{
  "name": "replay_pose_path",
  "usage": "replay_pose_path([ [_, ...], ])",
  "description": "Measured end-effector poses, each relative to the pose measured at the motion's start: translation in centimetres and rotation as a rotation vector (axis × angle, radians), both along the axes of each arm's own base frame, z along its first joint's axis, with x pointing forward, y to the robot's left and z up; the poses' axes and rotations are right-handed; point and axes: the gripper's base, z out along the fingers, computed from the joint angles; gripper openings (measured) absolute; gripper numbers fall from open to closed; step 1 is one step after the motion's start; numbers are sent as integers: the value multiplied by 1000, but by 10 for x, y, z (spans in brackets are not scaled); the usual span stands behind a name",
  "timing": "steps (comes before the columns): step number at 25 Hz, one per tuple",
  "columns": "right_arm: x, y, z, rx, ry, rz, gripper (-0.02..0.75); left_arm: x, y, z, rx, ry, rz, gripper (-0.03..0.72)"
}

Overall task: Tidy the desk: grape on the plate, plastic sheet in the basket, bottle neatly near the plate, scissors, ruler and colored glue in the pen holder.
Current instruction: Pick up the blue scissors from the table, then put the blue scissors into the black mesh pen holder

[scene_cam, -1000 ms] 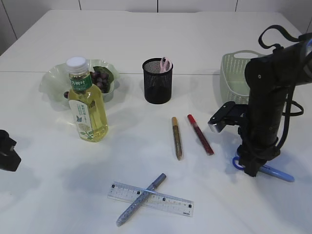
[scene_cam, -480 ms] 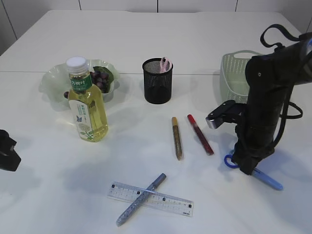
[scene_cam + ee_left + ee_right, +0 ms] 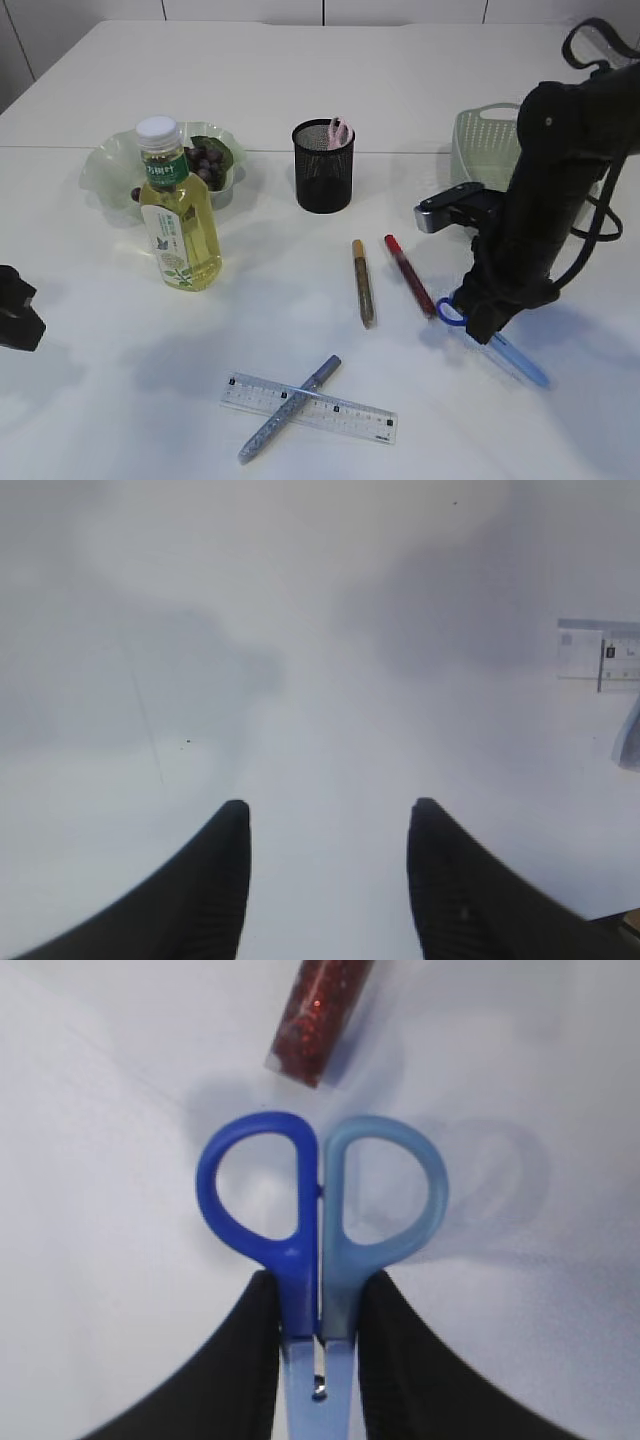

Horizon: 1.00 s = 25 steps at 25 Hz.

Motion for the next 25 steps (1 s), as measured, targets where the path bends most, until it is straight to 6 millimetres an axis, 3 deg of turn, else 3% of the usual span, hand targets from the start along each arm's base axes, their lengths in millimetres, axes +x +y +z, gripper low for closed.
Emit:
replay_pose_path([
  [5,-3,3,6,29,17,-11,191,0,0,0,-2,0,1,367],
  [9,1,13,25,141,-25,-17,191,0,0,0,-2,0,1,365],
  [15,29,37,77,390,-190,-40,191,0,-1,0,-8,2,4,364],
  [21,62,52,133,618,-487,-94,191,-1,-1,0,-12,8,6,364],
  [25,83,58,153,748,-650,-158,191,-1,-1,0,-18,17,8,362],
])
